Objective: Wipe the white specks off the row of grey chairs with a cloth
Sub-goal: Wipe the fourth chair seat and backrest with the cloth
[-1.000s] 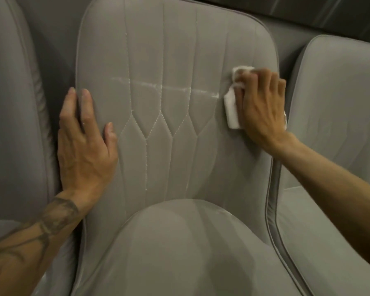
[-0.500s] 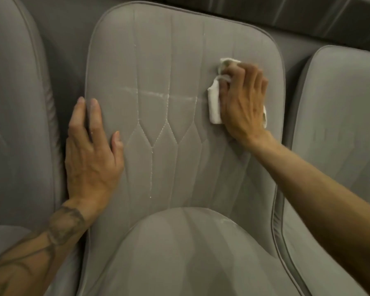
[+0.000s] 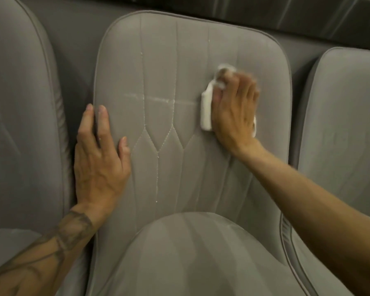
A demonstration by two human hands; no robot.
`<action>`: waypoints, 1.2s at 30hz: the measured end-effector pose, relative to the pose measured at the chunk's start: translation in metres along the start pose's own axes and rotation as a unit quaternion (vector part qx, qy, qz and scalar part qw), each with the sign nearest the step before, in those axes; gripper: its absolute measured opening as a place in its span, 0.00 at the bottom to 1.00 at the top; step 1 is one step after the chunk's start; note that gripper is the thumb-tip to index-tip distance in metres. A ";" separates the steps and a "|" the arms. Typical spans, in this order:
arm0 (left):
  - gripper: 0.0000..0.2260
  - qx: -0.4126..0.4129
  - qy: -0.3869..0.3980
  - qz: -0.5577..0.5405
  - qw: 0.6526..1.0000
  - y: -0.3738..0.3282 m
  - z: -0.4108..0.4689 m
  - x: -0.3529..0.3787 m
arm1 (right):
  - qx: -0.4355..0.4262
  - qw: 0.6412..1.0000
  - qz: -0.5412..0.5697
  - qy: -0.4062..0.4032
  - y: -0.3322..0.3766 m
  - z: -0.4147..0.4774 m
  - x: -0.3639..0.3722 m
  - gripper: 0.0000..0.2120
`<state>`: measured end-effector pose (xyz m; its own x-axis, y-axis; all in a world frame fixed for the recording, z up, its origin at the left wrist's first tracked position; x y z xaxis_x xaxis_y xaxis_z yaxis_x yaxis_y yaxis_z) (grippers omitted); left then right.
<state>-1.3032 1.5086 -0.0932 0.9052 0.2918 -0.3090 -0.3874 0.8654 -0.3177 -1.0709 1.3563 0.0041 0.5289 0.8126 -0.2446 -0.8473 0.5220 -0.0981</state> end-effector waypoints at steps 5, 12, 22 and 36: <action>0.26 -0.008 0.005 0.000 1.000 -0.002 0.000 -0.002 | -0.120 0.990 -0.003 0.072 -0.005 -0.020 -0.010 0.11; 0.26 -0.005 0.006 -0.006 1.000 0.000 0.000 -0.002 | 0.014 0.999 -0.021 -0.045 0.005 0.015 0.004 0.09; 0.27 -0.007 0.009 0.003 1.000 0.001 0.000 -0.003 | -0.061 0.997 -0.029 -0.037 -0.005 0.048 0.007 0.07; 0.26 -0.006 -0.001 0.020 1.000 0.001 0.001 -0.001 | -0.061 0.997 0.002 -0.037 0.009 0.019 0.014 0.07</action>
<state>-1.3046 1.5094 -0.0925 0.8895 0.3271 -0.3189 -0.4254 0.8478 -0.3167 -1.0708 1.3770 0.0178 0.5241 0.8335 -0.1747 -0.8464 0.4872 -0.2150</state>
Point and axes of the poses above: each hand's wrist, its own z-axis towards the middle knuckle, its own x-axis out of the palm, y = z × x, the point moved 2 cm from there along z, towards the middle knuckle, and after that the axes turned 5 degrees about -x, right-handed, at the moved point
